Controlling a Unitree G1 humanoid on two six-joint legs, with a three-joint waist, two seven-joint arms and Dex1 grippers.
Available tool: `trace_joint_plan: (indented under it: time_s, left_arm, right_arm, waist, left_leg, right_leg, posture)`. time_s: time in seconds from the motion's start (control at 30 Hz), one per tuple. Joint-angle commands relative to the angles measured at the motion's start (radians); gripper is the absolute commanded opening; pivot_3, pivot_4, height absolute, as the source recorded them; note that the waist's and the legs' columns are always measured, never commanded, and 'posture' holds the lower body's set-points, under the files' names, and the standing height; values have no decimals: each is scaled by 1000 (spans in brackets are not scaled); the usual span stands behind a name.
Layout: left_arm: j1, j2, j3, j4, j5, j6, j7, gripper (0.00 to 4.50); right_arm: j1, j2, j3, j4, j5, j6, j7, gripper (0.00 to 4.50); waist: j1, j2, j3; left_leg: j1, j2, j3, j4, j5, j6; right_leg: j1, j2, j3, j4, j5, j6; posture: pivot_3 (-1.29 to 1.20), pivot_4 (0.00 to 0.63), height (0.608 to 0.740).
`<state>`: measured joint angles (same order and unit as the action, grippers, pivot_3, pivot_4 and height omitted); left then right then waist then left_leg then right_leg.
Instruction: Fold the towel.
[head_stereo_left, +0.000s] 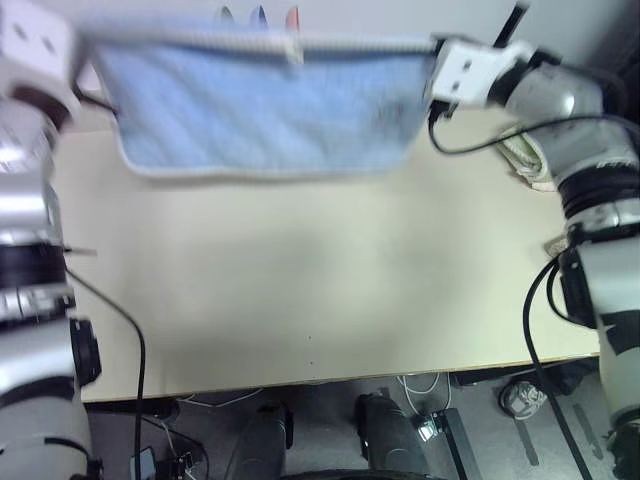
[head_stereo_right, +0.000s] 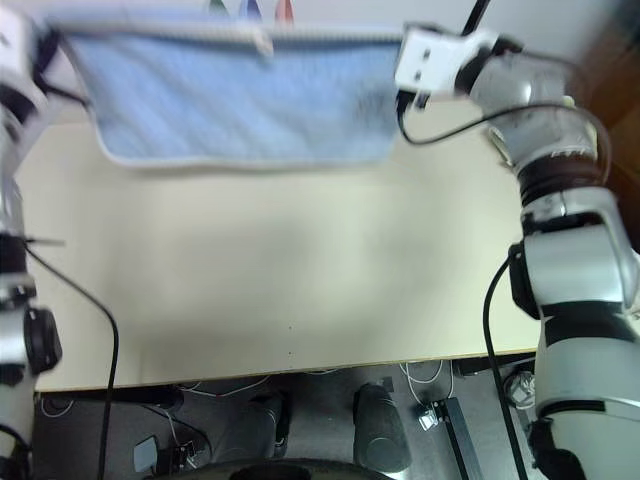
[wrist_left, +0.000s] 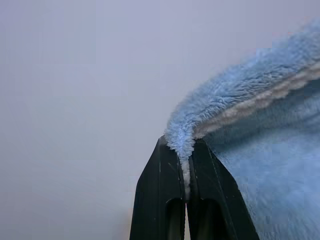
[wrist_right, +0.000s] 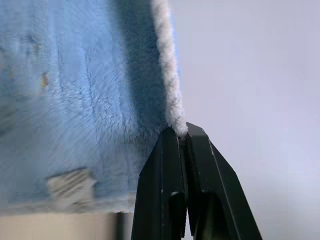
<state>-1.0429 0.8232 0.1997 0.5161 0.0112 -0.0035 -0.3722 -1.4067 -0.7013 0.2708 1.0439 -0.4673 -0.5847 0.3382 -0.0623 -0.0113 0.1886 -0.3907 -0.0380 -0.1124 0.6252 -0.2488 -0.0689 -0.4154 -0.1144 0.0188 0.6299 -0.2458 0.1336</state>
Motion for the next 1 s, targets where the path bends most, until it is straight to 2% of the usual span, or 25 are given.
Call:
trace_joint_plan:
  time_s: [0.03, 0.17, 0.27, 0.47, 0.53, 0.63, 0.7, 0.8, 0.87, 1.0]
  left_arm:
    - [27, 56, 0, 55, -19, -46, -105, 0]
    - [270, 119, 35, -127, -110, -2, -304, 0]
    - [579, 155, 114, -333, -188, 113, -412, 0]
    - [1083, 171, 296, -707, -308, 330, -572, 0]
    - [1240, 171, 358, -804, -327, 386, -629, 0]
    - [1389, 173, 429, -893, -350, 441, -694, 0]
    - [1456, 172, 465, -925, -353, 460, -725, 0]
    - [1457, 171, 469, -917, -349, 464, -711, 0]
    - [1411, 167, 439, -878, -335, 452, -674, 0]
    - [1241, 156, 300, -742, -257, 397, -570, 0]
  right_arm:
    - [21, -20, -60, -45, 110, -28, 123, 36]
    - [175, -40, -95, -247, 278, 25, 385, 36]
    - [411, -92, -91, -532, 412, 191, 597, 36]
    - [806, -263, -139, -979, 569, 541, 823, 36]
    - [905, -334, -182, -1094, 642, 669, 876, 36]
    - [994, -408, -242, -1203, 721, 782, 924, 36]
    - [1025, -435, -280, -1247, 758, 832, 940, 36]
    - [1017, -432, -283, -1252, 751, 837, 933, 36]
    - [976, -402, -250, -1211, 709, 800, 913, 36]
    - [799, -264, -145, -1007, 570, 680, 832, 36]
  waist:
    - [-12, 0, 0]
    - [-31, 0, 0]
    - [-40, 1, 1]
    - [-19, 2, 3]
    - [-5, 2, 3]
    - [9, 1, 4]
    - [20, 0, 4]
    - [28, -1, 3]
    - [30, -1, 3]
    - [22, -1, 3]
  left_leg:
    - [0, -1, 1, -2, 0, 0]
    - [-2, 0, 5, -8, 0, 0]
    - [-4, 1, 5, -9, 0, 0]
    - [-11, 1, 4, 5, -4, 8]
    - [-9, 1, 5, 7, -5, 8]
    - [2, 1, 6, 8, -4, 10]
    - [6, 3, 6, 9, -3, 10]
    - [11, 4, 6, 9, -4, 10]
    - [11, 4, 7, 9, -3, 10]
    - [11, 3, 7, 8, -3, 10]
  right_leg:
    - [-1, -1, 0, 0, -1, 1]
    - [-8, -3, 0, 0, -1, 1]
    - [-11, -3, 0, 1, -1, 1]
    - [-14, -2, 0, 5, -1, 1]
    - [-12, -2, 2, 5, 1, -1]
    - [1, -2, 2, 4, -1, -7]
    - [6, -1, 0, 1, -2, -9]
    - [11, -2, 0, 0, -2, -8]
    - [11, -2, 0, 0, -1, -10]
    - [10, -1, 0, 0, 1, -11]
  posture:
    - [0, 150, 740]
    - [0, 150, 740]
    - [0, 150, 740]
    - [0, 150, 740]
    - [0, 150, 740]
    - [0, 150, 740]
    - [0, 150, 740]
    - [0, 150, 740]
    - [0, 150, 740]
    - [0, 150, 740]
